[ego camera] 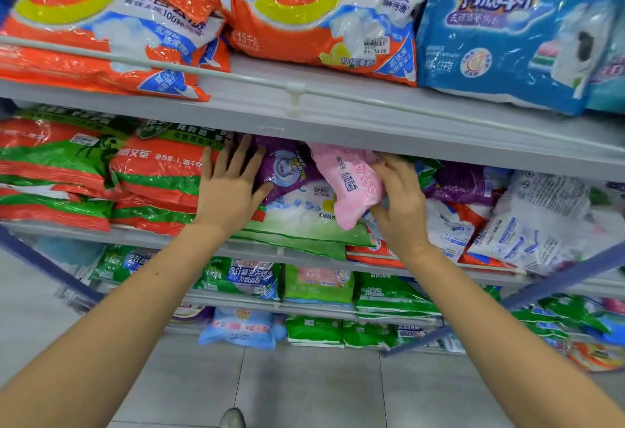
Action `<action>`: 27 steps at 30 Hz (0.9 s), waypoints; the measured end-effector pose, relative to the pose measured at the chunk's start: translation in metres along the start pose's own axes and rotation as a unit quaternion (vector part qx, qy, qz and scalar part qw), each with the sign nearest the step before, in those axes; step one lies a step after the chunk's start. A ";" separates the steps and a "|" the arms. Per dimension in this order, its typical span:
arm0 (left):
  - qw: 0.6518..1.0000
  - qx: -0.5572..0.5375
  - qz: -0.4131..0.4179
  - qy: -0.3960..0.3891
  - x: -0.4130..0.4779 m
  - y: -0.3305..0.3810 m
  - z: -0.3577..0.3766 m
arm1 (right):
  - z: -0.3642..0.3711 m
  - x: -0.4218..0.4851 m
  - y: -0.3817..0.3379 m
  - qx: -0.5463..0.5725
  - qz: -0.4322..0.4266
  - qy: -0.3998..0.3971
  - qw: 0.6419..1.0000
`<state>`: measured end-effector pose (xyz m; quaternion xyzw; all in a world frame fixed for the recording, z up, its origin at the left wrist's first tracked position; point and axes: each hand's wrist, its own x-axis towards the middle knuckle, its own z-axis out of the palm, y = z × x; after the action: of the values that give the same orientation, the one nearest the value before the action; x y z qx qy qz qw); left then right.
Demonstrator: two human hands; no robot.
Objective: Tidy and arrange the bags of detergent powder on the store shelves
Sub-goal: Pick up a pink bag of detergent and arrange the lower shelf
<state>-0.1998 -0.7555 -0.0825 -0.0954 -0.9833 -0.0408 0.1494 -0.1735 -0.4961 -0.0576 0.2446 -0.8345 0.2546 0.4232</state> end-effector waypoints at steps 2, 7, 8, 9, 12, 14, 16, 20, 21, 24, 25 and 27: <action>1.000 -0.011 -0.005 0.004 0.001 0.002 -0.003 | -0.011 -0.013 -0.004 0.039 -0.020 0.002 0.999; 0.997 -0.072 0.020 0.014 -0.008 0.024 -0.016 | -0.041 -0.030 -0.024 0.107 0.033 0.014 0.994; 0.991 -0.131 0.029 0.015 -0.012 0.032 -0.021 | -0.048 -0.031 -0.028 0.129 0.062 0.023 0.989; 0.974 -0.223 0.032 0.018 -0.017 0.041 -0.028 | -0.057 -0.028 -0.035 0.165 0.103 0.035 0.980; 0.870 -0.490 0.006 -0.054 -0.032 0.063 -0.047 | -0.086 -0.019 -0.051 0.301 0.247 0.078 0.918; 0.825 -0.555 -0.009 -0.109 -0.038 0.073 -0.050 | -0.103 -0.017 -0.055 0.325 0.311 0.095 0.888; 0.776 -0.618 -0.020 -0.127 -0.045 0.088 -0.055 | -0.115 -0.022 -0.052 0.353 0.367 0.116 0.853; 0.716 -0.691 -0.082 -0.063 -0.056 0.129 -0.076 | -0.142 -0.017 -0.046 0.357 0.451 0.127 0.808; 0.718 -0.689 -0.091 -0.034 -0.057 0.138 -0.081 | -0.151 -0.015 -0.043 0.364 0.466 0.123 0.797; 0.722 -0.680 -0.113 0.051 -0.058 0.162 -0.106 | -0.181 -0.010 -0.030 0.358 0.451 0.100 0.811; 0.724 -0.677 -0.111 0.067 -0.056 0.168 -0.113 | -0.191 -0.009 -0.026 0.333 0.444 0.088 0.827; 0.730 -0.671 -0.090 0.092 -0.053 0.180 -0.127 | -0.210 -0.007 -0.024 0.298 0.435 0.111 0.843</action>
<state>-0.0777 -0.6026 0.0318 -0.0781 -0.6853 -0.7119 0.1321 -0.0330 -0.3797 0.0495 -0.0587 -0.6868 0.6741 0.2656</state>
